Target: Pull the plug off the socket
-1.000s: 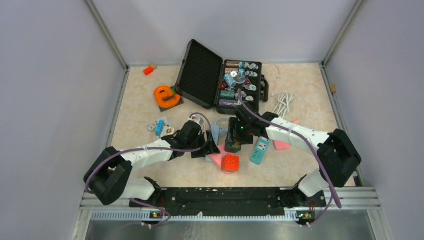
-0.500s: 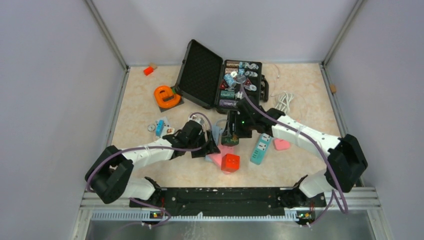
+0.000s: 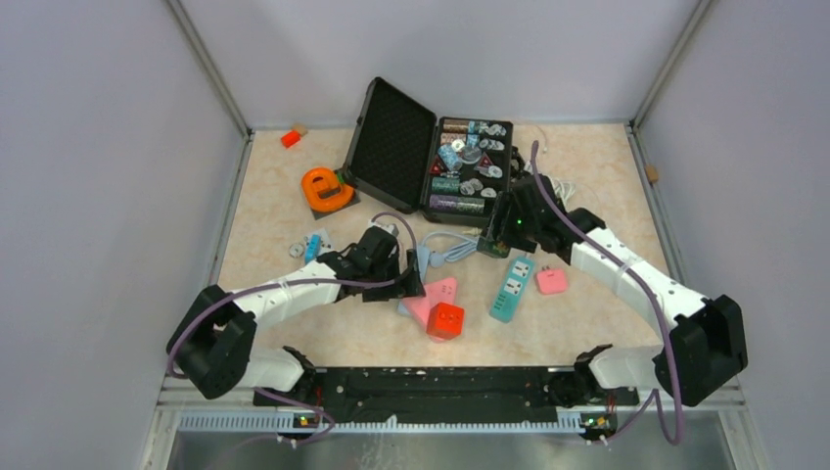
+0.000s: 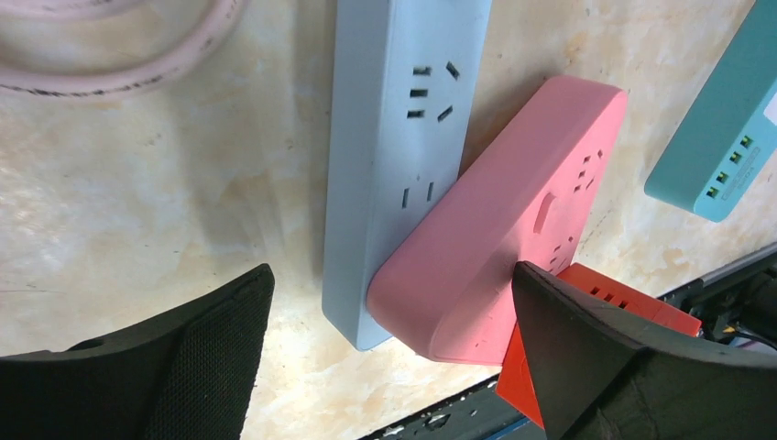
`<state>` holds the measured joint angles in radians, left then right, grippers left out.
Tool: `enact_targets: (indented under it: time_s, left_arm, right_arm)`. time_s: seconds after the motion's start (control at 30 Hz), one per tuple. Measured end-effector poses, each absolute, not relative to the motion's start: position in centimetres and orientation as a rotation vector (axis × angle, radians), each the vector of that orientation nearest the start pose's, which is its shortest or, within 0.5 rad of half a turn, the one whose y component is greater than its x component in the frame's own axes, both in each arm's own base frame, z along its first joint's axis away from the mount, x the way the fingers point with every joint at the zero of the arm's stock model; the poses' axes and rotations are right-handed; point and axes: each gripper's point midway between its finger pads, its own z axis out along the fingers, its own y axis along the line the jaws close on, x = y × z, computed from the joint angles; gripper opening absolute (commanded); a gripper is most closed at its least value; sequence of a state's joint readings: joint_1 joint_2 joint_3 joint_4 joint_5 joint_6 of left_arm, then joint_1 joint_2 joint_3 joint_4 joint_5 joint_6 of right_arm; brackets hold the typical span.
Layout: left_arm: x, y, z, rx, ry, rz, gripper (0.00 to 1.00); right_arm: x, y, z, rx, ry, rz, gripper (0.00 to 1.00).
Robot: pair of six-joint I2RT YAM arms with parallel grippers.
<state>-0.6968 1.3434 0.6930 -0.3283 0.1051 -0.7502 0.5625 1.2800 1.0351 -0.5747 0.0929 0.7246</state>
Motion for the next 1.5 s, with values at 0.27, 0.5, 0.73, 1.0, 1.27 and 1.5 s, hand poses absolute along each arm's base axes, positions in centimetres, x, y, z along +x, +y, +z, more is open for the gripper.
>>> enact_targets:
  time_s: [0.27, 0.5, 0.73, 1.0, 1.27, 1.5]
  left_arm:
    - [21.0, -22.4, 6.4, -0.013, 2.647, -0.622, 0.99]
    - [21.8, -21.8, 8.4, -0.025, 2.553, -0.62, 0.99]
    - [22.3, -21.4, 10.0, -0.035, 2.475, -0.627, 0.99]
    - [22.4, -20.6, 9.7, -0.053, 2.455, -0.593, 0.99]
    - [22.6, -20.5, 9.7, -0.058, 2.448, -0.591, 0.99]
    - [22.7, -20.5, 9.7, -0.058, 2.445, -0.592, 0.99]
  right_arm:
    - [29.6, 17.0, 11.8, 0.255, 2.551, 0.448, 0.01]
    - [28.4, 19.2, 8.1, 0.089, 2.704, 0.56, 0.19]
    - [28.1, 20.8, 6.8, -0.034, 2.761, 0.658, 0.51]
    - [28.4, 20.2, 5.6, -0.045, 2.784, 0.592, 0.83]
    - [29.3, 18.9, 6.5, -0.023, 2.732, 0.49, 0.87]
    - [29.9, 18.2, 11.0, 0.014, 2.587, 0.484, 0.87]
